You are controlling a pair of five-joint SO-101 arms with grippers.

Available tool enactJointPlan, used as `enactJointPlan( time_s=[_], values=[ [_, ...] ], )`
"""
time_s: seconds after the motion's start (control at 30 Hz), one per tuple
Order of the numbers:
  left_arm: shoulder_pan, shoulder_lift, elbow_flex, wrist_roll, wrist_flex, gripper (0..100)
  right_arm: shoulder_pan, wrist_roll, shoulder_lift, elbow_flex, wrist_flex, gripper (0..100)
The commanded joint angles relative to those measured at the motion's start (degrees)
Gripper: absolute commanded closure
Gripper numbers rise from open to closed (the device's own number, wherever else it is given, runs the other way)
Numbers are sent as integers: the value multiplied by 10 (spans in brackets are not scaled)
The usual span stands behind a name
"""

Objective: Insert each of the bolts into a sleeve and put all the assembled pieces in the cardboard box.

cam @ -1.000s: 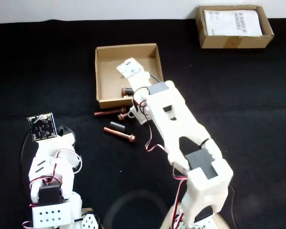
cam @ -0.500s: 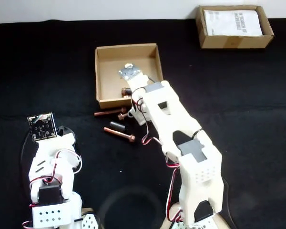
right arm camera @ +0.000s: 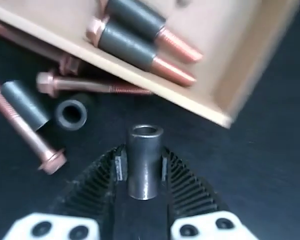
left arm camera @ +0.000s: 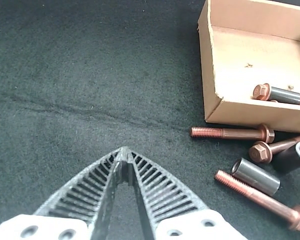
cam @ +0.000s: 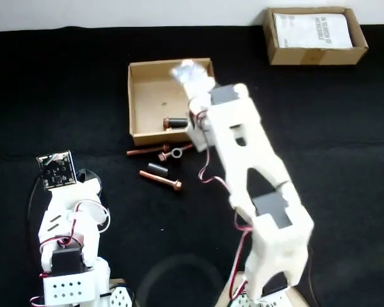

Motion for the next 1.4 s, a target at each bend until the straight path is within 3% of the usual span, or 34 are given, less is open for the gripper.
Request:
enactJointPlan(
  time_s=[0.0,0.4,0.57,0.77,0.87,0.97,1.13,1.23,1.37],
  values=[
    [6,-3,9,-3,-8,990,15,-4,-109,-65,73,991],
    [72,-3,9,-3,73,990,42,-4,-396,-80,201,991],
    [70,-4,9,-3,105,990,97,-4,-552,-57,211,991],
    [70,-4,9,-4,140,990,262,-4,-735,82,210,991],
    [73,-4,8,-72,140,990,361,-3,-818,188,188,991],
    [73,-4,-18,-149,143,990,456,-1,-901,315,117,991],
    [74,15,-113,-190,143,990,614,-1,-1033,527,-42,991],
    [87,110,-194,-189,143,990,687,0,-1101,635,-131,991],
    [128,340,-357,-185,178,990,758,1,-1170,737,-226,991]
  ],
)
